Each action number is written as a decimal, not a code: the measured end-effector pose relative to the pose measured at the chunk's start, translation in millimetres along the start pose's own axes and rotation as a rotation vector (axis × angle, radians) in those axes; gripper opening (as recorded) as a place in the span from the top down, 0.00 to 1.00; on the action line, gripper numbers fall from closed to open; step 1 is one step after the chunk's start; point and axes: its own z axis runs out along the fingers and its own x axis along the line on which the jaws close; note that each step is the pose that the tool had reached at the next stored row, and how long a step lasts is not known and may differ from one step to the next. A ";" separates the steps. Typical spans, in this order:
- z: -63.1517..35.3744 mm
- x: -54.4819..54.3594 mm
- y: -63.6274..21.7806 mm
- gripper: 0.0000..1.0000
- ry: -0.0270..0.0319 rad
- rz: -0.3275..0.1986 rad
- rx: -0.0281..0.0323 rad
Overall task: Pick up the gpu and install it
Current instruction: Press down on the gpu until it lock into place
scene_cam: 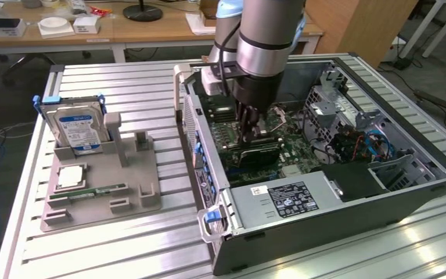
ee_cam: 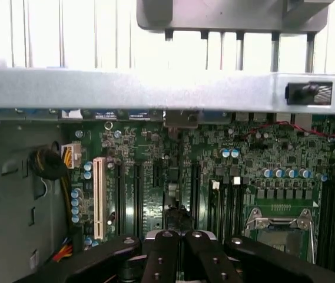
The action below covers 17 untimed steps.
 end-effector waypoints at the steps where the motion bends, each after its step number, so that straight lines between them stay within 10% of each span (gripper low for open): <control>1: -0.1 -0.4 1.8 0.90 0.0003 0.000 -0.0007; 17: 1.4 -3.1 32.6 0.90 0.0028 -0.002 -0.0039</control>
